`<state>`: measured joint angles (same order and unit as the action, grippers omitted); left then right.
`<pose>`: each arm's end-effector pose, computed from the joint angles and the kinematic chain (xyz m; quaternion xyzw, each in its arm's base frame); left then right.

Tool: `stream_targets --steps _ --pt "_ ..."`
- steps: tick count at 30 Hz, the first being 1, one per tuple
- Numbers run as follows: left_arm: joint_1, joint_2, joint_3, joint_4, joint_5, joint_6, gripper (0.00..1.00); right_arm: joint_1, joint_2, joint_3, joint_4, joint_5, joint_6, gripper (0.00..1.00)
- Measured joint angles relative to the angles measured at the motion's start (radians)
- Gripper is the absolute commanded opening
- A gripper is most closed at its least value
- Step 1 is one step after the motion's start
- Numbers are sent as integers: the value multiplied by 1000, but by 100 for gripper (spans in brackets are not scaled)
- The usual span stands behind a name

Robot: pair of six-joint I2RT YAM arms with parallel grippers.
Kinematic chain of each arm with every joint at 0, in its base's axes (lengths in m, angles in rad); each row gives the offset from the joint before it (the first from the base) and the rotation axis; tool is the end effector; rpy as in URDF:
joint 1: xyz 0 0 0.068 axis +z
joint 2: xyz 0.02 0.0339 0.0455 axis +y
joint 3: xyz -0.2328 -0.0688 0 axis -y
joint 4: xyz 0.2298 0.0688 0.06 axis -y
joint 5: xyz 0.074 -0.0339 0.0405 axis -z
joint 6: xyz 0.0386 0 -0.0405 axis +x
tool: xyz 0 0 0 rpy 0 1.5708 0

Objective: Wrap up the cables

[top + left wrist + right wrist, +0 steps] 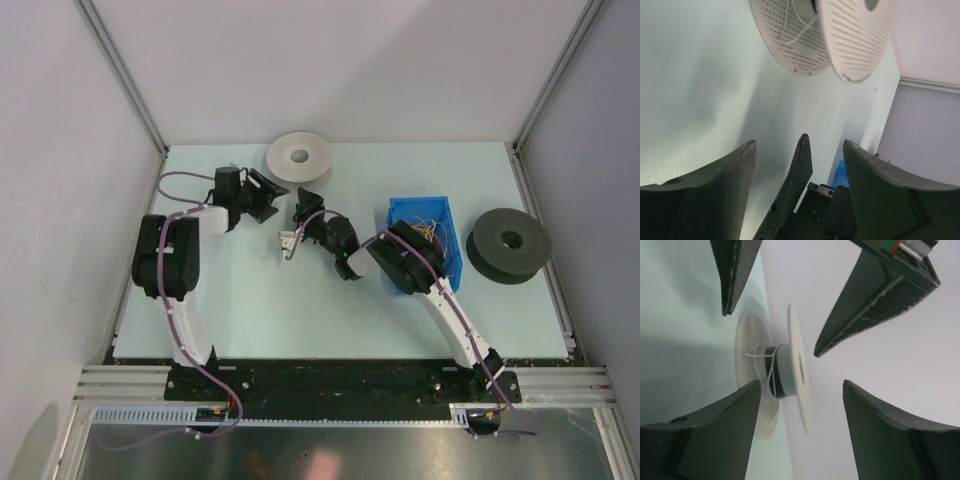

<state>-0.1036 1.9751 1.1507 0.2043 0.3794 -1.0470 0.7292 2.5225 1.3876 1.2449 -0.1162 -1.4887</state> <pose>0.3974 -0.0557 0.1357 -0.3199 0.8170 -0.3852 0.2859 0.3495 0.3183 0.0779 -0.6155 0.2581 -0.2397 0.7050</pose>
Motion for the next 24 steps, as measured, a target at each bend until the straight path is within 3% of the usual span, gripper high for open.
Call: stream_targets --steps 5,15,24 --pt "12 -130 -27 -67 -14 84 98 39 -116 -30 -77 79 128 88" --pt "66 -431 -29 -270 -3 319 99 22 -562 -45 -451 227 592 95" --pt "51 -452 299 -552 77 670 100 -209 -997 -45 -887 198 1077 99"
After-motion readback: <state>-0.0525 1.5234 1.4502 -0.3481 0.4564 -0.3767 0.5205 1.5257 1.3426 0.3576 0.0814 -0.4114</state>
